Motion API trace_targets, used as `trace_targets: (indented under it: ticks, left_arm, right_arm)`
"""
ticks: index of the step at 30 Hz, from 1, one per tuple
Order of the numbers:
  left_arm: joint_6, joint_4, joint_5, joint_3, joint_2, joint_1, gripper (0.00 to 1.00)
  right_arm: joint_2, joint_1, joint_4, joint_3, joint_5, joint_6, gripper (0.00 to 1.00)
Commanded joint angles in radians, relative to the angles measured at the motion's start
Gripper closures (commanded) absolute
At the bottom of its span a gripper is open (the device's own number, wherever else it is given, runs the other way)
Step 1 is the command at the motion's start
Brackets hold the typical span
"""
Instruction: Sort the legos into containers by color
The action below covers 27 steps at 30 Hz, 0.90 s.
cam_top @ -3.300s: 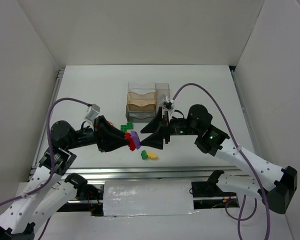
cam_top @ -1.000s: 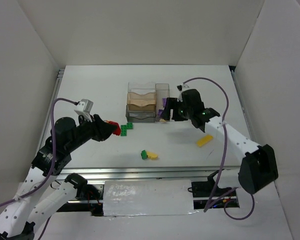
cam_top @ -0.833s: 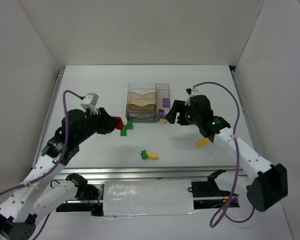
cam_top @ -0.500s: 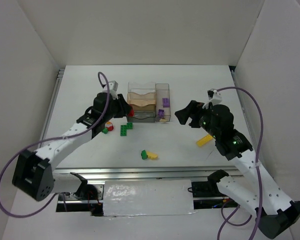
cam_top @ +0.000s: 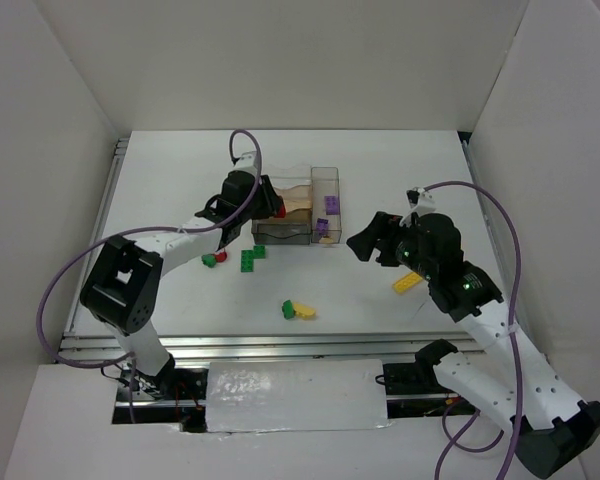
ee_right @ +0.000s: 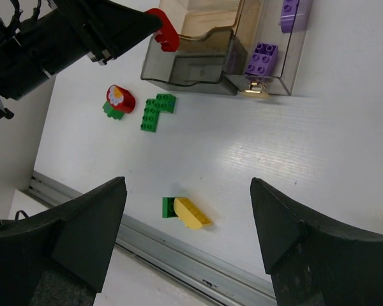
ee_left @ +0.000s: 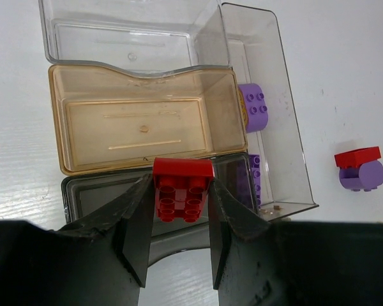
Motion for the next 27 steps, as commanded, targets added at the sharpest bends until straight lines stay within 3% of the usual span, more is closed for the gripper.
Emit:
trace_targets:
  ticks: [1,3,9,11,18,24,25,26,27]
  left_arm:
    - [0.009,0.093,-0.001,0.024,0.019,-0.007,0.71]
    - [0.009,0.102,0.011,0.024,0.026,-0.008,0.61]
    - [0.007,0.135,0.013,-0.011,0.005,-0.018,0.54]
    - [0.009,0.139,0.013,-0.026,-0.018,-0.021,0.46]
    - [0.017,0.155,-0.006,-0.075,-0.067,-0.025,0.35]
    - [0.001,0.109,-0.036,-0.1,-0.182,-0.03,0.33]
    - [-0.003,0.061,-0.053,-0.104,-0.219,-0.03,0.3]
    - [-0.014,0.011,-0.112,-0.095,-0.292,-0.031,0.14]
    - [-0.046,-0.053,-0.151,-0.082,-0.323,-0.031,0.05]
  right_arm:
    - [-0.007,-0.004,0.012,-0.008,-0.006,-0.02,0.14]
    - [0.004,-0.005,0.012,-0.007,-0.009,-0.026,0.15]
    - [0.013,-0.005,0.021,-0.018,0.011,-0.034,0.14]
    - [0.018,-0.005,0.021,-0.022,0.019,-0.034,0.15]
    - [0.028,-0.004,0.036,-0.035,0.014,-0.031,0.15]
    - [0.085,0.003,0.032,-0.021,-0.042,-0.055,0.15]
    - [0.12,0.03,0.018,-0.015,-0.038,-0.055,0.16]
    - [0.14,0.059,0.009,-0.007,-0.006,-0.054,0.17]
    - [0.159,0.1,-0.002,0.017,0.035,-0.037,0.18]
